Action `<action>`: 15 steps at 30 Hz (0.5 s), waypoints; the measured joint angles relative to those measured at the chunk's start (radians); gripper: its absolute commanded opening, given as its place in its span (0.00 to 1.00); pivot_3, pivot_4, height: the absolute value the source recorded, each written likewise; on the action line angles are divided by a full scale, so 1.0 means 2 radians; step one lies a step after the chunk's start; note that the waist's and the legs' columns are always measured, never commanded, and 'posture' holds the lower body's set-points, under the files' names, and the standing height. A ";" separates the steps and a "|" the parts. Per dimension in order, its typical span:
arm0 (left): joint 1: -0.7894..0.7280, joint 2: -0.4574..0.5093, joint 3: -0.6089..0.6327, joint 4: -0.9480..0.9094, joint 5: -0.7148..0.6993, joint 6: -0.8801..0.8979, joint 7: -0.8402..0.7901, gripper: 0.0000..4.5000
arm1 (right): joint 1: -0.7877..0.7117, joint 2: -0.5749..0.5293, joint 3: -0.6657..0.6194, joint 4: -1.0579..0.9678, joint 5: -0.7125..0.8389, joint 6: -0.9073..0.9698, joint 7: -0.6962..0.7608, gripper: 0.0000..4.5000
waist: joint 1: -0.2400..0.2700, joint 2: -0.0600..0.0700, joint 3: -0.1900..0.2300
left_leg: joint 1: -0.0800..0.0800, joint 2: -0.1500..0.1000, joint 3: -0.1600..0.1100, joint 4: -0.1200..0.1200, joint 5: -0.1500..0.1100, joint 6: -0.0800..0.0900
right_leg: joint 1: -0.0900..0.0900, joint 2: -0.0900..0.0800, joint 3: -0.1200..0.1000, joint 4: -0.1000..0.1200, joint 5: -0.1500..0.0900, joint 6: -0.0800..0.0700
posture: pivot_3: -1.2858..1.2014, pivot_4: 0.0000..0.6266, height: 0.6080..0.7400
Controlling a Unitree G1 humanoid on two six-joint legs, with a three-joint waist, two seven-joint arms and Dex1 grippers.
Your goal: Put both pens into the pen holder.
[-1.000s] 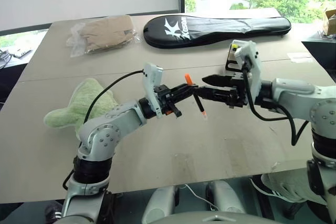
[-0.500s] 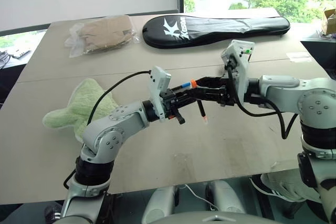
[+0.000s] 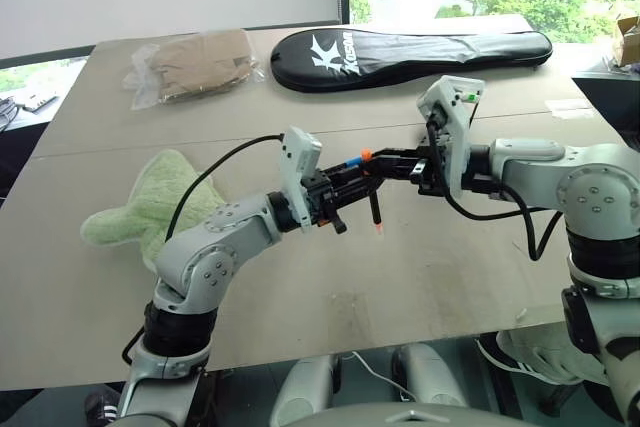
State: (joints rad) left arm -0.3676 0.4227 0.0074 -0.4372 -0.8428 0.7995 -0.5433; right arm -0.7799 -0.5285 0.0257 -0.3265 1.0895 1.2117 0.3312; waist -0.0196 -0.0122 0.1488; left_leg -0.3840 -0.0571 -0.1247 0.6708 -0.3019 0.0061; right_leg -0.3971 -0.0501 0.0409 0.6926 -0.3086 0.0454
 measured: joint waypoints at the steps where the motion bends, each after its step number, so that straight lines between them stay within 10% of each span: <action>1: 0.005 0.003 0.011 -0.007 -0.002 -0.003 0.001 0.62 | 0.005 -0.002 -0.013 0.001 -0.012 -0.018 0.000 0.00 | 0.000 0.000 0.000 | 0.000 0.000 0.000 0.000 0.000 0.000 | 0.000 0.000 0.000 0.000 0.000 0.000 | 0.52 0.24 1.00; 15: -0.021 -0.002 -0.001 -0.007 0.091 -0.099 -0.002 0.63 | -0.028 0.037 -0.031 0.175 -0.345 -0.405 -0.037 0.00 | -0.004 0.000 0.000 | 0.001 0.000 0.002 0.000 0.000 0.000 | 0.000 0.000 0.000 0.001 0.000 0.000 | 0.52 0.24 1.00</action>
State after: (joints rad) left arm -0.4103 0.4191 0.0052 -0.4512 -0.6616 0.6011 -0.5483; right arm -0.8364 -0.4537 -0.0359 0.0242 0.3998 0.4010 0.2572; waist -0.0282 -0.0122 0.1490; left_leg -0.3826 -0.0572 -0.1209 0.6701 -0.3018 0.0059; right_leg -0.3975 -0.0495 0.0412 0.6938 -0.3086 0.0455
